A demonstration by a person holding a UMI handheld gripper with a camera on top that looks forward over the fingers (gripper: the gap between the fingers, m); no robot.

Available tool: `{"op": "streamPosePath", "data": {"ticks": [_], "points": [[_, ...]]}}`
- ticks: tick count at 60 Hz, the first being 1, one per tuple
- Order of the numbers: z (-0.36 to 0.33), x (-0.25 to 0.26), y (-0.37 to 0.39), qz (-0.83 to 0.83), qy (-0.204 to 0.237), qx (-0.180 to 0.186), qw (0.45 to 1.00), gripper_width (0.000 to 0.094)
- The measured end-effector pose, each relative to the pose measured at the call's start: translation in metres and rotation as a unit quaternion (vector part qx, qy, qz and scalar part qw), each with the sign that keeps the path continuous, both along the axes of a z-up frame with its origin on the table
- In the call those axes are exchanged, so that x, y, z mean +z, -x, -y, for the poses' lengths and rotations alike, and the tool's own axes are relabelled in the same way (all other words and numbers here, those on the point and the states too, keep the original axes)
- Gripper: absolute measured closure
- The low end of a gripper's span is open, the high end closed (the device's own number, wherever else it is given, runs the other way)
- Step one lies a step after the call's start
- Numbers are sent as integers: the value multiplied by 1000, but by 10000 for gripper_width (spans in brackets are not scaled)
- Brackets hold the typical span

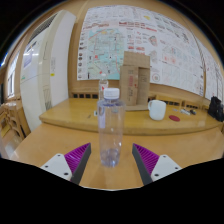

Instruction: Pour water

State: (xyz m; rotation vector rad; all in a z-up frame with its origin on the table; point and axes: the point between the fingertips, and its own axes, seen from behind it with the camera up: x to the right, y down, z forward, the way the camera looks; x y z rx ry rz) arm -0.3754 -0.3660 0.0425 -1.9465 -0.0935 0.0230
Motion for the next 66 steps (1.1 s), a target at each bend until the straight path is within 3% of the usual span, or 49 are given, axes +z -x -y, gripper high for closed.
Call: {"op": "streamPosePath", "data": {"ticks": [10, 12, 16, 21, 29, 41, 54, 66], "points": [[-65, -6, 10, -3, -24, -15, 1000, 163], [-71, -8, 13, -5, -25, -12, 1000, 220], [-79, -10, 10, 4, -35, -18, 999, 429], [-83, -9, 10, -6, -41, -21, 999, 467], [-84, -7, 8, -17, -44, -15, 999, 606], [-84, 24, 21, -30, -52, 23, 998, 610], [-107, 141, 33, -139, -111, 67, 982, 612], [-165, 256, 27, -427, -131, 119, 887, 613]]}}
